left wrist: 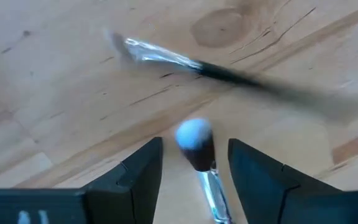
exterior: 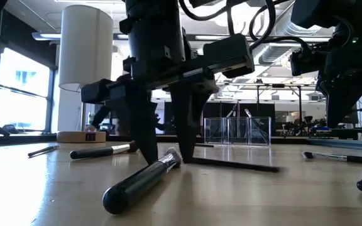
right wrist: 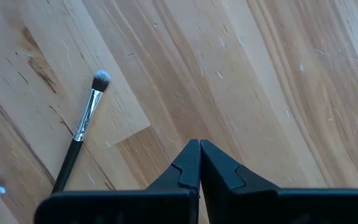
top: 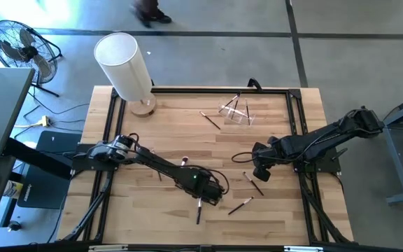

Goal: Pick & Place Makeup Brushes
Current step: Put the black makeup brush into the transparent organizer

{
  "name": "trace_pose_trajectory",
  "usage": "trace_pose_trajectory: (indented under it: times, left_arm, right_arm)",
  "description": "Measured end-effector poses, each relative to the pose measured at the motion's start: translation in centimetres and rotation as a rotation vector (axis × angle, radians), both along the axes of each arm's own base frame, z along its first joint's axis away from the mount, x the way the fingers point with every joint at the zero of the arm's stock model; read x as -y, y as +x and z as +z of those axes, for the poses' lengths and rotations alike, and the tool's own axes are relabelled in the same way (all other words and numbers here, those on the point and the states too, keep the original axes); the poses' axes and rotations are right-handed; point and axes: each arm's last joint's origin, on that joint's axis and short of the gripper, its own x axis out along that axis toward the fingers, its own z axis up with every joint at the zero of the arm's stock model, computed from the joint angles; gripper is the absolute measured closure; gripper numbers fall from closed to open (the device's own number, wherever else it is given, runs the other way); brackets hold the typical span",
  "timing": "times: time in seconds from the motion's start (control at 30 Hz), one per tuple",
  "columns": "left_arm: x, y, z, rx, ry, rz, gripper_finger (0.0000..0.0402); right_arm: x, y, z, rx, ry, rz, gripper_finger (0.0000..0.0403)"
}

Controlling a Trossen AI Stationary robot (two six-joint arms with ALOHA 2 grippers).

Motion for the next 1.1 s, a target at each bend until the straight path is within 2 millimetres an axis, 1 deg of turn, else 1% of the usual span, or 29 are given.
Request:
trace_pose_trajectory:
  times: [0.07, 0.13, 0.2, 0.3, 0.33, 0.47, 0.53, 0.6, 0.67, 0.77, 0.83, 0.97, 1.1]
  left_arm:
    - [0.0, 0.1, 0.0, 0.004, -0.005, 0.0, 0.024]
    - [0.0, 0.0, 0.0, 0.002, 0.004, 0.002, 0.0266]
    - [-0.4, 0.0, -0.1, -0.009, 0.017, 0.011, 0.0302]
    - [-0.5, -0.3, -0.2, -0.04, 0.03, 0.011, 0.0373]
    - [-0.6, -0.3, -0.2, -0.046, 0.032, 0.01, 0.0385]
    - [-0.5, -0.5, 0.0, -0.065, 0.027, -0.04, 0.0387]
    - [-0.2, -0.3, 0.6, -0.046, 0.043, -0.043, 0.0395]
    - [0.1, 0.0, 2.2, 0.011, 0.092, -0.042, 0.0395]
    - [0.2, 0.4, 4.3, 0.083, 0.143, -0.051, 0.0397]
    - [-0.7, 0.0, 7.6, 0.103, 0.291, -0.075, 0.0398]
    - [-1.8, 0.1, 9.6, 0.133, 0.381, -0.087, 0.0399]
    - [-5.3, 0.0, 12.5, 0.149, 0.547, -0.139, 0.04]
    - [-10.0, -0.1, 14.8, 0.135, 0.658, -0.198, 0.04]
  right_arm:
    - [0.0, 0.0, 0.0, 0.005, 0.001, 0.0, 0.0401]
    - [0.0, 0.1, 0.0, 0.008, -0.001, -0.001, 0.0399]
    - [0.0, 0.1, 0.0, 0.013, 0.0, -0.001, 0.0397]
    - [0.0, 0.2, 0.0, 0.022, 0.001, -0.001, 0.0397]
    - [0.0, 0.2, 0.1, 0.025, 0.001, -0.001, 0.0397]
    - [-0.1, 0.4, 0.1, 0.045, -0.001, -0.003, 0.0401]
    - [-0.1, 0.5, 0.1, 0.051, 0.002, -0.002, 0.0401]
    - [-0.1, 0.5, 0.1, 0.049, 0.013, 0.0, 0.0401]
    - [-0.2, 0.4, 0.1, 0.045, 0.031, -0.002, 0.0399]
    - [-0.5, 0.3, 0.1, 0.038, 0.034, -0.006, 0.0397]
    - [-0.9, 0.0, 0.0, 0.027, 0.031, -0.012, 0.0397]
    - [-1.7, -0.5, 0.0, 0.006, 0.013, -0.019, 0.04]
    - [-2.5, -1.1, -0.1, 0.004, -0.018, -0.064, 0.0401]
